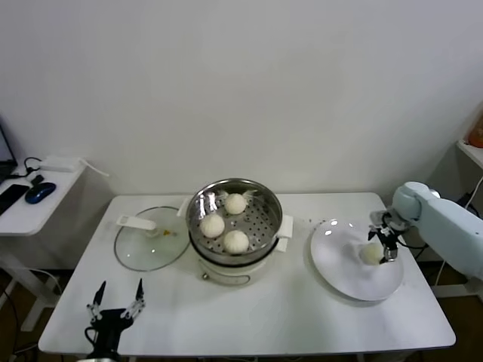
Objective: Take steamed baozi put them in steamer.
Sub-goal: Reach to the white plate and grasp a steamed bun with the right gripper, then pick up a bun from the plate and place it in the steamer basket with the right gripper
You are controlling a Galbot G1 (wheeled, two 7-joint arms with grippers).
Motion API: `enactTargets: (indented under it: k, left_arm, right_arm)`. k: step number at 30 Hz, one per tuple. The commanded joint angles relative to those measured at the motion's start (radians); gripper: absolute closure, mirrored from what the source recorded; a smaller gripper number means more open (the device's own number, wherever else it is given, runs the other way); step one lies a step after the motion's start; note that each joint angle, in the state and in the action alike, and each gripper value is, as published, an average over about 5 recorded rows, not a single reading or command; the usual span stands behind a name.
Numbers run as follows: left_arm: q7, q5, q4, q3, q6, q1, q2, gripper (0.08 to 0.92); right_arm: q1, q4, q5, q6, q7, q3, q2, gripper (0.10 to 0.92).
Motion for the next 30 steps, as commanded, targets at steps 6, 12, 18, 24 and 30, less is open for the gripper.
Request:
enactTargets:
  k: [6, 12, 18, 24, 30]
  left_arm:
    - [0.000, -0.005, 0.002, -0.002, 0.002, 0.000, 0.000, 0.177]
    - [0.000, -0.004, 0.004, -0.001, 0.001, 0.000, -0.001, 0.177]
    - [-0.001, -0.004, 0.006, -0.002, 0.000, -0.002, -0.001, 0.177]
    - [-0.001, -0.004, 0.007, -0.001, -0.003, -0.002, -0.002, 0.177]
    - [0.000, -0.002, 0.000, 0.003, -0.006, -0.005, -0.005, 0.177]
  right_arm:
    - [-0.014, -0.022, -0.013, 0.004, -0.010, 0.022, 0.013, 0.205]
    - [-0.015, -0.024, -0.011, 0.004, -0.011, 0.027, 0.014, 0.278]
    - [-0.006, -0.012, 0.006, 0.001, -0.011, 0.020, 0.007, 0.344]
    - [0.093, 0.042, 0.144, -0.043, -0.011, -0.096, -0.018, 0.358]
    - [0.353, 0.137, 0.422, -0.145, 0.001, -0.354, -0.028, 0.355]
